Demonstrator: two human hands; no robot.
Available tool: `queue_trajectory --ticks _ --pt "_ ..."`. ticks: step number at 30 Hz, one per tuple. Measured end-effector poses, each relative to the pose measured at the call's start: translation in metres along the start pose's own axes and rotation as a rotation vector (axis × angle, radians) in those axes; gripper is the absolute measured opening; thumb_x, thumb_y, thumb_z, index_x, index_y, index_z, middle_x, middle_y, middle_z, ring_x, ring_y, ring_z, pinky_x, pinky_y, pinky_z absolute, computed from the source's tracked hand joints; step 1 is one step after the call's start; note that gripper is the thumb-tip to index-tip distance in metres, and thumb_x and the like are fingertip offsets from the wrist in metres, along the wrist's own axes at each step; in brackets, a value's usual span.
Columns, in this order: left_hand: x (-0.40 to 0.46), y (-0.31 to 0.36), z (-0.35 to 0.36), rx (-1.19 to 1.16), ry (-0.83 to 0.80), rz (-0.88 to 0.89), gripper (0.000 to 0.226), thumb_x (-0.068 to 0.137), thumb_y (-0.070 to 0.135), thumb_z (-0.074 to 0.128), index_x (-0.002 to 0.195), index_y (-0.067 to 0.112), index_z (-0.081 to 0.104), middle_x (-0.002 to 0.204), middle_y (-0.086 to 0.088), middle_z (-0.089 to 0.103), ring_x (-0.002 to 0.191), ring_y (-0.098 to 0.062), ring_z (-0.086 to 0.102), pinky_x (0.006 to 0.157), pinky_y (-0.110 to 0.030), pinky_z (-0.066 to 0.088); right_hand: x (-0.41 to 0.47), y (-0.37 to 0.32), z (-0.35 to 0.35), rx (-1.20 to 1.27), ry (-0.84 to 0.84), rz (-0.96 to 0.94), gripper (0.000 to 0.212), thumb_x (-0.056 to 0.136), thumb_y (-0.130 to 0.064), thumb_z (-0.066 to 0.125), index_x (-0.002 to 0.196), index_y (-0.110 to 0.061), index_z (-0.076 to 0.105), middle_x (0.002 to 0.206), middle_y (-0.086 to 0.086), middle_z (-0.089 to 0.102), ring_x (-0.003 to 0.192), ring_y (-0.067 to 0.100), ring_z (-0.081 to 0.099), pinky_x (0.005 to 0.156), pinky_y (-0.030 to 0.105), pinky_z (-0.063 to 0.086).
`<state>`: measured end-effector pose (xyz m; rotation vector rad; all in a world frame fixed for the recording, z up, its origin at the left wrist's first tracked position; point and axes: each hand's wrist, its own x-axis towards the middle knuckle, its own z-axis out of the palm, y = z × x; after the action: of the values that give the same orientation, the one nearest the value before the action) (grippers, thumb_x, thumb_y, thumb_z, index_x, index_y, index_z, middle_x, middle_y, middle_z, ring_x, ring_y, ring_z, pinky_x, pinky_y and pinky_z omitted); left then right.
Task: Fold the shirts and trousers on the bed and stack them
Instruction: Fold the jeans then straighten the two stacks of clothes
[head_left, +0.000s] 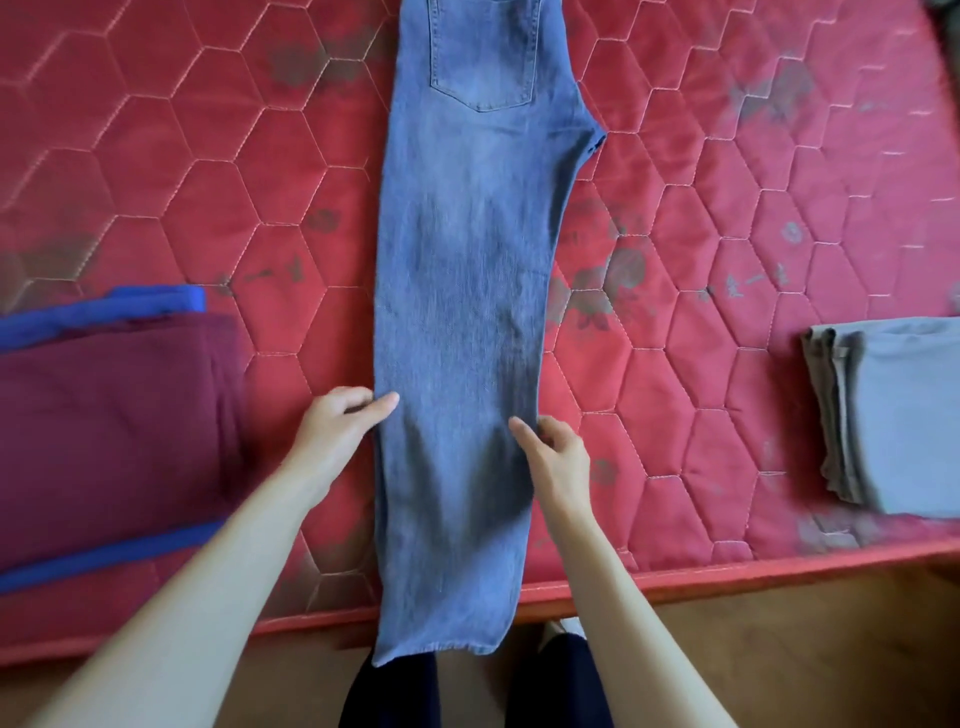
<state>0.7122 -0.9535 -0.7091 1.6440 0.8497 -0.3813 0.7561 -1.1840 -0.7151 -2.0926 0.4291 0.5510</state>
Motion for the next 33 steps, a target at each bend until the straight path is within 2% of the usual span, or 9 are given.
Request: queue_trajectory --ticks 4,9,13,17,20,22,25,30,33 --pt "-0.048 -0.017 0.003 0.146 -0.062 0.084 0.015 0.087 0.022 0.071 0.077 0.01 0.07 0.11 0.003 0.058 0.103 -0.012 0.056 0.091 -0.025 0.037 -0.042 0.025 -0.01 0.039 -0.172 0.071 0.041 0.082 -0.027 0.074 0.059 -0.02 0.04 0.054 -0.015 0.038 0.055 0.006 0.034 0.052 0.027 0.027" --pt "-0.091 -0.012 0.005 -0.018 -0.091 0.061 0.007 0.089 0.009 0.066 0.096 0.007 0.065 0.091 -0.004 0.073 0.093 -0.021 0.069 0.077 -0.025 0.05 -0.085 0.014 -0.031 0.184 -0.339 0.032 0.024 0.08 -0.019 0.072 0.084 0.001 0.06 0.074 0.006 0.062 0.074 0.014 0.055 0.068 0.046 0.048" --pt "-0.087 0.035 -0.009 -0.078 0.0 0.177 0.011 0.089 0.009 0.066 0.095 0.018 0.066 0.086 0.0 0.075 0.082 -0.014 0.072 0.074 -0.029 0.055 -0.08 -0.047 -0.047 0.248 -0.272 -0.127 0.019 0.079 -0.021 0.068 0.087 -0.004 0.066 0.079 0.008 0.066 0.078 0.014 0.057 0.069 0.041 0.047" --pt "-0.029 0.125 -0.021 -0.168 0.061 0.344 0.017 0.091 0.005 0.062 0.101 0.018 0.066 0.086 0.007 0.073 0.078 -0.002 0.069 0.07 -0.018 0.053 -0.012 -0.139 -0.054 0.185 -0.078 -0.332 0.027 0.081 -0.022 0.07 0.084 0.004 0.061 0.072 0.005 0.055 0.07 0.013 0.047 0.06 0.045 0.044" --pt "0.032 0.194 -0.023 -0.192 0.103 0.384 0.039 0.094 0.01 0.059 0.132 0.009 0.05 0.107 0.007 0.064 0.085 0.002 0.062 0.078 -0.021 0.051 0.058 -0.201 -0.05 0.124 0.106 -0.411 0.033 0.089 -0.026 0.065 0.087 0.006 0.057 0.072 0.003 0.049 0.069 0.014 0.042 0.064 0.041 0.038" --pt "0.065 0.214 -0.025 -0.063 0.144 0.357 0.054 0.095 0.02 0.058 0.144 0.01 0.037 0.131 -0.001 0.055 0.105 -0.009 0.059 0.095 -0.03 0.047 0.095 -0.219 -0.044 0.019 0.136 -0.376 0.035 0.095 -0.033 0.056 0.115 -0.004 0.06 0.102 0.004 0.063 0.092 0.015 0.055 0.087 0.037 0.045" --pt "0.086 0.193 -0.021 0.208 0.177 0.299 0.059 0.094 0.024 0.058 0.146 0.009 0.034 0.146 -0.008 0.046 0.129 -0.024 0.048 0.108 -0.036 0.037 0.118 -0.2 -0.034 -0.147 0.083 -0.282 0.054 0.099 -0.036 0.049 0.146 -0.012 0.037 0.147 0.009 0.042 0.134 0.022 0.04 0.11 0.036 0.031" --pt "0.048 0.075 0.0 0.413 0.085 0.244 0.062 0.087 0.016 0.068 0.143 0.005 0.041 0.142 -0.014 0.047 0.131 -0.03 0.045 0.11 -0.04 0.034 0.07 -0.104 -0.003 -0.299 0.069 -0.254 0.054 0.09 -0.03 0.063 0.138 -0.012 0.047 0.138 0.01 0.046 0.128 0.027 0.042 0.097 0.034 0.036" --pt "0.017 0.017 0.008 0.383 0.17 0.233 0.055 0.084 0.006 0.071 0.135 0.002 0.051 0.128 -0.015 0.055 0.11 -0.028 0.057 0.1 -0.04 0.042 0.028 -0.053 0.017 -0.444 0.03 -0.323 0.061 0.085 -0.041 0.069 0.136 -0.012 0.05 0.144 0.008 0.042 0.134 0.026 0.037 0.106 0.033 0.032"
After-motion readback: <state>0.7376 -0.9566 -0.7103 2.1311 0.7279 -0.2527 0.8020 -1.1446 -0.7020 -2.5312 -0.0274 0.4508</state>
